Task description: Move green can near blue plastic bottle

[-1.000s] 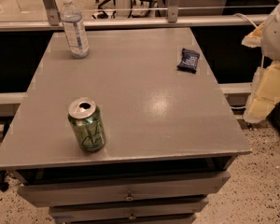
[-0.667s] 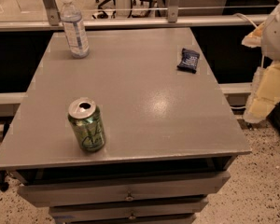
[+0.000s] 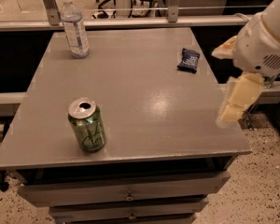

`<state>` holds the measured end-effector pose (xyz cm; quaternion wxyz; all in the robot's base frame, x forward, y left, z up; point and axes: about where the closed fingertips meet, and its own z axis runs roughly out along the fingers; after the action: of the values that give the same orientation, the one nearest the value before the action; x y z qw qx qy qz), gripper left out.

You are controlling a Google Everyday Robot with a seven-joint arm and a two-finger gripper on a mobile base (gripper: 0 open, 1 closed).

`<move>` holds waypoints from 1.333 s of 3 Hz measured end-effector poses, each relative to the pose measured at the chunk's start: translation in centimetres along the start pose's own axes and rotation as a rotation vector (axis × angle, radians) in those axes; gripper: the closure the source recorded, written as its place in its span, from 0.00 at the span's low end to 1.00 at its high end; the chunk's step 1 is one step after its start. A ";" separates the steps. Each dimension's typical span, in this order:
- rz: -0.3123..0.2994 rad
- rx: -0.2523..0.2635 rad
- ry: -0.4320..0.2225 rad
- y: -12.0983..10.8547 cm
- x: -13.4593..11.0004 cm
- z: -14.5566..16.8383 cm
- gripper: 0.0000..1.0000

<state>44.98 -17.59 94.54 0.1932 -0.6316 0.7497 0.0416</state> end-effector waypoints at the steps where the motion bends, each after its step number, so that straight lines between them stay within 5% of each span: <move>1: -0.067 -0.132 -0.187 0.8 -4.6 3.9 0.00; 4: -0.198 -0.475 -0.751 6.6 -16.0 12.0 0.00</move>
Offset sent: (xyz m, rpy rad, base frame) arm -0.0009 0.1631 -0.0579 0.6877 0.2502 0.4009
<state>43.52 2.29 87.77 0.3044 -0.6681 0.5335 0.4199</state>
